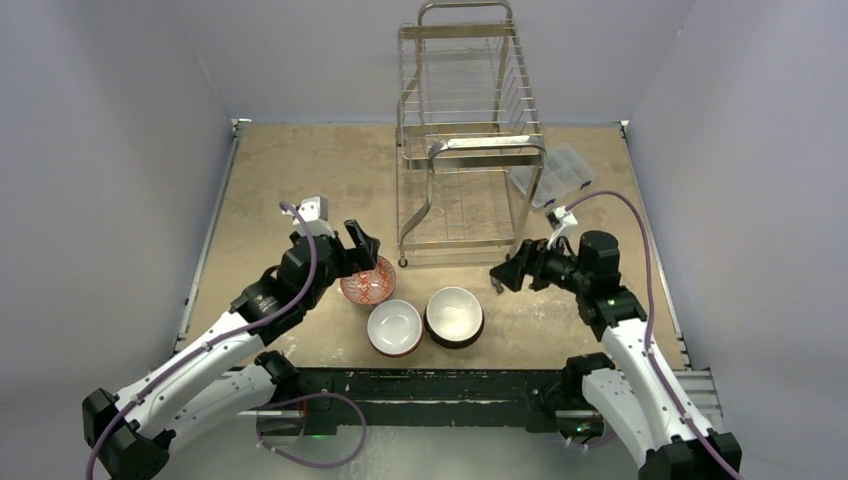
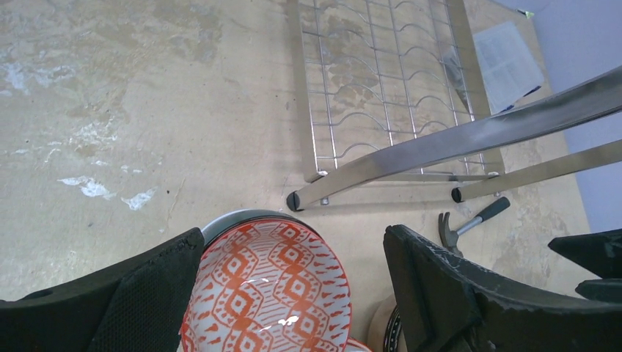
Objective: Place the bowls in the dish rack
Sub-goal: Adjust the dish rack at the center of the board, then pick up the bowl from the center of the board.
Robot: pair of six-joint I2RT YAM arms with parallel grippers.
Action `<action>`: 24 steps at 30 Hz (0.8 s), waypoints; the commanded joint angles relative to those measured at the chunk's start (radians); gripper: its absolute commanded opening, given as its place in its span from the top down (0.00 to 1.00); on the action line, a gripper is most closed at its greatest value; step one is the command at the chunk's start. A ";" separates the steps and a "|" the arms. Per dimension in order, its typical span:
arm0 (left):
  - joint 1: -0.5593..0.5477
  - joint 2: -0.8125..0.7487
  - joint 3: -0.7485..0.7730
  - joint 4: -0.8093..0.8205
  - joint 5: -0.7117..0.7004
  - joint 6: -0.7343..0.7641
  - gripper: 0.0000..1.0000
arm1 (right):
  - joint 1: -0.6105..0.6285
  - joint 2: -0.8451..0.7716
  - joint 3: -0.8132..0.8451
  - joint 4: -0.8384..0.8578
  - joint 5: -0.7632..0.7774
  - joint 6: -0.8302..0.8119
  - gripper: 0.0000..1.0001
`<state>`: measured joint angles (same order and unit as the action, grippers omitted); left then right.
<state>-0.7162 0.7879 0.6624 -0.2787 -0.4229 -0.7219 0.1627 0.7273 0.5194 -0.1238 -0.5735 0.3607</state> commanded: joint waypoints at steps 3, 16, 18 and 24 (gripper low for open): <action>0.001 -0.018 0.014 -0.048 0.018 -0.006 0.09 | 0.004 0.017 -0.036 0.049 -0.114 0.022 0.19; 0.000 0.046 0.006 0.098 0.258 0.054 0.09 | 0.169 0.088 -0.090 0.079 0.019 0.079 0.32; 0.000 0.071 0.005 0.120 0.293 0.060 0.09 | 0.193 0.102 -0.097 0.089 0.034 0.086 0.36; 0.000 0.114 0.020 0.126 0.311 0.069 0.09 | 0.275 0.150 -0.086 0.101 0.101 0.093 0.44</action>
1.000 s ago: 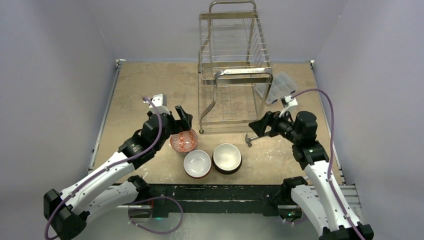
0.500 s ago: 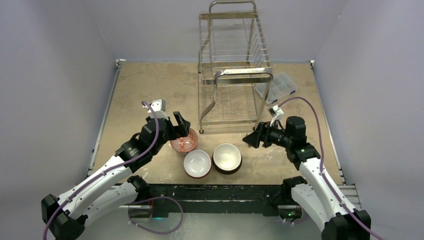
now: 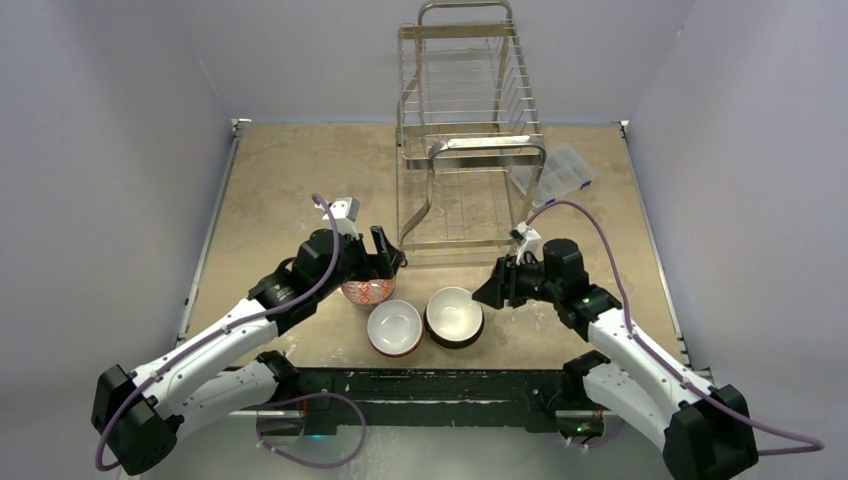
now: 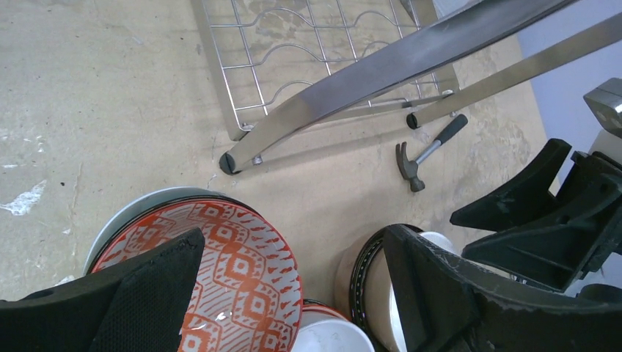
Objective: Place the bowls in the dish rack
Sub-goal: Pick up the bowl from the center of the board.
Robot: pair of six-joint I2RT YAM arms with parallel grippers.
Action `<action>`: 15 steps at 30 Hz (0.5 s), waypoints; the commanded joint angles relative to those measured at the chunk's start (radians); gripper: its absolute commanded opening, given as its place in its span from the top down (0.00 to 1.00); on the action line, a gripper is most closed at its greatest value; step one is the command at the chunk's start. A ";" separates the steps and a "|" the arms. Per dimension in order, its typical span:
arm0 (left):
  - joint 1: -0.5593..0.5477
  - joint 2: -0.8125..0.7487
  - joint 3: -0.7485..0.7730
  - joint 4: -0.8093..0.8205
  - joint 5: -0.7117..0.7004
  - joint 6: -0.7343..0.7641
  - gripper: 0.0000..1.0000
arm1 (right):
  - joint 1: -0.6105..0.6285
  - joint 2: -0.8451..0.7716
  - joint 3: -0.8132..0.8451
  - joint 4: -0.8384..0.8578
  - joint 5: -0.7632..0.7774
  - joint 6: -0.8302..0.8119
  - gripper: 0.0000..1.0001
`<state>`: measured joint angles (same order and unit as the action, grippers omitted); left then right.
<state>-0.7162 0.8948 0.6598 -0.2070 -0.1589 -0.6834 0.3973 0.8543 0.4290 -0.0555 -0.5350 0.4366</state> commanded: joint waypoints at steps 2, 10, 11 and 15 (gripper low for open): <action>0.001 0.005 0.027 0.056 0.051 0.033 0.09 | 0.074 0.045 0.010 0.034 0.101 0.024 0.46; 0.000 -0.006 0.035 0.063 0.053 0.047 0.09 | 0.177 0.099 0.045 0.034 0.198 0.026 0.62; 0.001 -0.008 0.036 0.063 0.050 0.048 0.09 | 0.186 0.100 0.049 0.033 0.206 0.025 0.65; 0.001 -0.014 0.038 0.066 0.043 0.060 0.09 | 0.218 0.083 0.054 0.052 0.215 0.011 0.77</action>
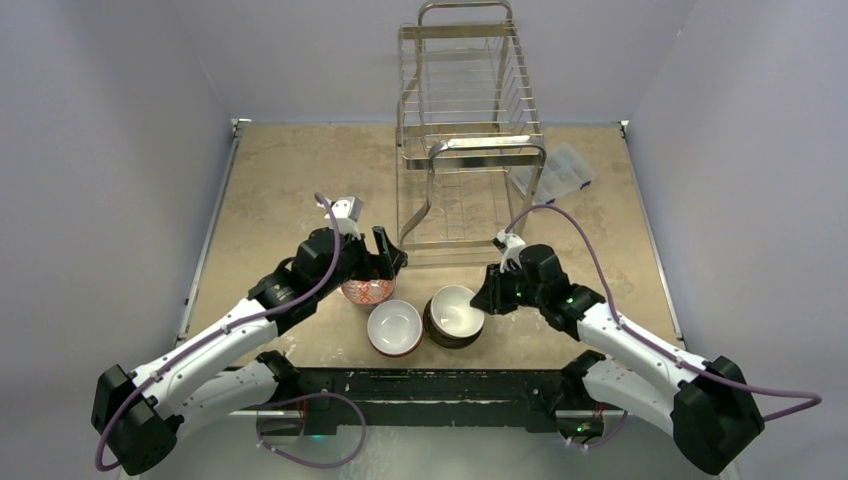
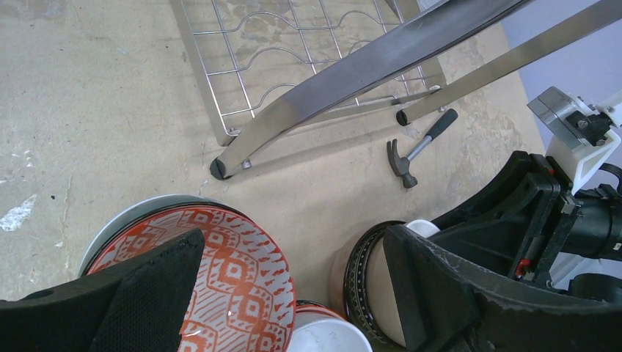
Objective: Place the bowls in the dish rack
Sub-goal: Pick up the bowl from the center of the board.
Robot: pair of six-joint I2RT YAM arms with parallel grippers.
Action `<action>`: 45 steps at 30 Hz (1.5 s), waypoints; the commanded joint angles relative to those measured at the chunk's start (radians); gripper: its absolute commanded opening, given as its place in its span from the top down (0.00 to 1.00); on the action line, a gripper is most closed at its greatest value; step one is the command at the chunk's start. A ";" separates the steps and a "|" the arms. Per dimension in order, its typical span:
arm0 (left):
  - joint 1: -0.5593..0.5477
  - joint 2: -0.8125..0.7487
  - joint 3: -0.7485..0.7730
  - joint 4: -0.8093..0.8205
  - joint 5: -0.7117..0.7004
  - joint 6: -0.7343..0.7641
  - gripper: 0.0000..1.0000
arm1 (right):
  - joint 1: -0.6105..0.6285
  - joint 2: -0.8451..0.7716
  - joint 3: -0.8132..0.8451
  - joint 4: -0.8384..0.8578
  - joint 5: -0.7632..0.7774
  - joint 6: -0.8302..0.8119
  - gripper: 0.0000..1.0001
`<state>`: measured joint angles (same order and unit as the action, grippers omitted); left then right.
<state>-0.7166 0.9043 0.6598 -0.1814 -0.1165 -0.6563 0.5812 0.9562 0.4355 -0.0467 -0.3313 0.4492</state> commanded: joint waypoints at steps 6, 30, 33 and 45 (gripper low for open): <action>0.000 -0.033 0.050 0.024 -0.028 0.044 0.09 | 0.046 -0.028 0.071 0.044 0.003 -0.017 0.91; 0.001 -0.041 0.016 0.045 0.112 -0.011 0.08 | 0.046 -0.089 0.157 0.071 0.002 -0.011 1.00; 0.001 -0.038 0.006 0.049 0.112 -0.015 0.08 | 0.046 -0.076 0.147 0.056 0.002 -0.017 1.00; 0.001 0.001 -0.035 0.107 0.225 -0.043 0.08 | 0.046 -0.017 0.100 0.056 0.008 -0.024 0.95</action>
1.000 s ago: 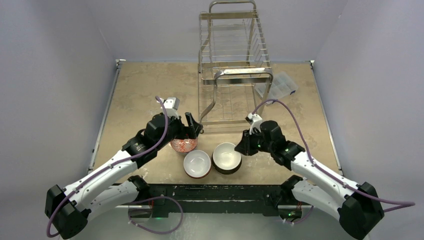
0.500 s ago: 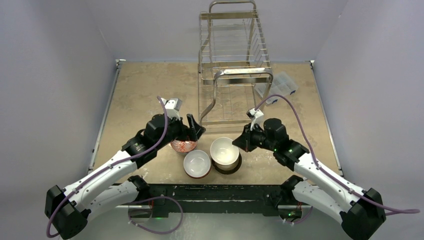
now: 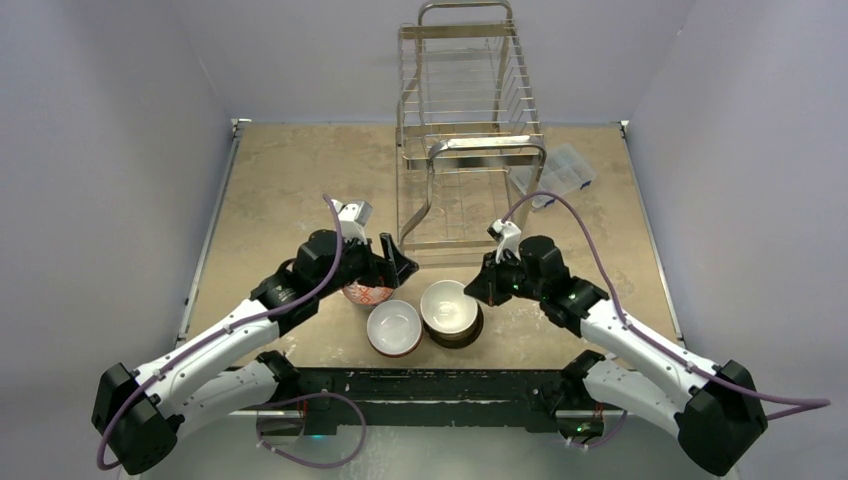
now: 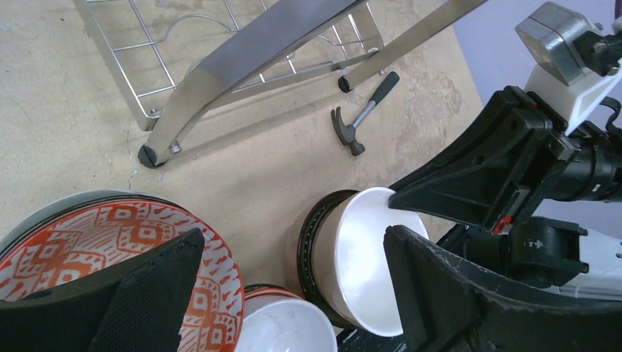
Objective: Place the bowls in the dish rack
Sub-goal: Pick up the bowl from the center of the board.
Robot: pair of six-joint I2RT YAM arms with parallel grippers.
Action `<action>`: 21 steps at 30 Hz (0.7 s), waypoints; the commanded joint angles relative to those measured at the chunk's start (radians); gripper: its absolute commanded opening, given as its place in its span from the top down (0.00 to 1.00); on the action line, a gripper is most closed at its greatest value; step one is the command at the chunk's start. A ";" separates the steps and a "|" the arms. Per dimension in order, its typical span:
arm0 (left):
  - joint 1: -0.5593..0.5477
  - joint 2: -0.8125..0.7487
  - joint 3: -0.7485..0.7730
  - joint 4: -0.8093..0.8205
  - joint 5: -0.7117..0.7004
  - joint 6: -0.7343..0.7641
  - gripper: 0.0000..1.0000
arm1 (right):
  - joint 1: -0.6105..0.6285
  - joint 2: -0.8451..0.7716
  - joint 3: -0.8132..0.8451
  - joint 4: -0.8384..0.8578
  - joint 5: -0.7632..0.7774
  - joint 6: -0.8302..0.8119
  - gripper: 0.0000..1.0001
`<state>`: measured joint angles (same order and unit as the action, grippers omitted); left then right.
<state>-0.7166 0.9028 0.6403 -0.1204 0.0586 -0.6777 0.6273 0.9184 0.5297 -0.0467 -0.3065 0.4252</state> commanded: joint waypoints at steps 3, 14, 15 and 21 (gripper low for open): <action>0.001 -0.003 -0.023 0.044 0.045 -0.027 0.08 | 0.000 0.044 0.014 0.020 0.009 -0.011 0.89; 0.001 -0.015 -0.022 0.052 0.034 -0.040 0.08 | 0.013 0.082 0.052 -0.087 0.055 -0.041 0.66; 0.000 -0.016 -0.020 0.056 0.034 -0.043 0.08 | 0.014 0.083 0.050 -0.086 0.052 -0.040 0.65; 0.000 -0.012 -0.012 0.075 0.031 -0.056 0.08 | 0.028 0.109 0.052 -0.079 0.070 -0.043 0.75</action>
<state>-0.7166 0.9047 0.6216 -0.1062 0.0834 -0.7113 0.6437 1.0119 0.5404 -0.1223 -0.2687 0.3977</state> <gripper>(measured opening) 0.920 0.296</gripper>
